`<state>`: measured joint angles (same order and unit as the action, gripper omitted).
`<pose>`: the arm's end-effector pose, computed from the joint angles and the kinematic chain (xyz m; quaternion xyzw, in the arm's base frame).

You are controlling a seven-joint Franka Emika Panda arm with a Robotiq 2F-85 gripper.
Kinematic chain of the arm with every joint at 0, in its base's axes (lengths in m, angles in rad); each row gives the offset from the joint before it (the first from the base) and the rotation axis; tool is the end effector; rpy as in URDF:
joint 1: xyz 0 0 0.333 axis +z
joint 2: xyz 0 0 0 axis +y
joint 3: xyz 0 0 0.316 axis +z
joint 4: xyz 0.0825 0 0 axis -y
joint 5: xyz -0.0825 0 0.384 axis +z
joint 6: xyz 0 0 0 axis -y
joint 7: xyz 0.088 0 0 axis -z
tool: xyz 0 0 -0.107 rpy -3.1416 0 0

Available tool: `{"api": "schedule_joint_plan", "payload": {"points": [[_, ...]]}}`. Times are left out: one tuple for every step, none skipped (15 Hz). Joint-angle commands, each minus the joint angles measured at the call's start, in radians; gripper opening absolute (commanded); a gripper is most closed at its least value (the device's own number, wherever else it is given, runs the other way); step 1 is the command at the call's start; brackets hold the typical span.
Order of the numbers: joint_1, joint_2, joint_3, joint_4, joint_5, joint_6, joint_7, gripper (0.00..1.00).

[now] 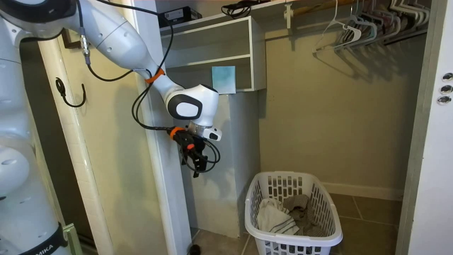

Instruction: Pick up the black object on the floor and put it on the bottom shelf

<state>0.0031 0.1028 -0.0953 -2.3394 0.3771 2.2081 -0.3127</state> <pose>0.4865 -0.0329 0.2753 -0.9845 0.0204 0.0851 0.1520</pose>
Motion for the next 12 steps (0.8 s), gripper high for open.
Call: {"api": "schedule_joint_plan", "payload": {"points": [[-0.028, -0.002, 0.027, 0.001, -0.002, 0.000, 0.003, 1.00], [-0.027, -0.005, 0.027, 0.002, -0.002, -0.001, 0.003, 1.00], [-0.027, -0.006, 0.027, 0.002, -0.001, -0.001, 0.003, 1.00], [-0.027, -0.006, 0.027, 0.002, -0.001, -0.001, 0.003, 1.00], [-0.027, -0.006, 0.027, 0.002, 0.000, -0.001, 0.003, 1.00], [-0.027, -0.006, 0.027, 0.002, 0.000, -0.001, 0.003, 1.00], [-0.027, -0.006, 0.027, 0.002, 0.000, -0.001, 0.003, 1.00], [-0.027, -0.006, 0.027, 0.002, 0.000, -0.001, 0.003, 1.00], [-0.027, -0.006, 0.027, 0.002, 0.000, -0.001, 0.003, 1.00], [-0.033, 0.052, 0.023, 0.020, 0.019, 0.000, 0.046, 1.00], [-0.037, 0.084, 0.023, 0.026, 0.032, 0.003, 0.076, 1.00], [-0.039, 0.130, 0.026, 0.031, 0.034, 0.000, 0.119, 1.00]]}}
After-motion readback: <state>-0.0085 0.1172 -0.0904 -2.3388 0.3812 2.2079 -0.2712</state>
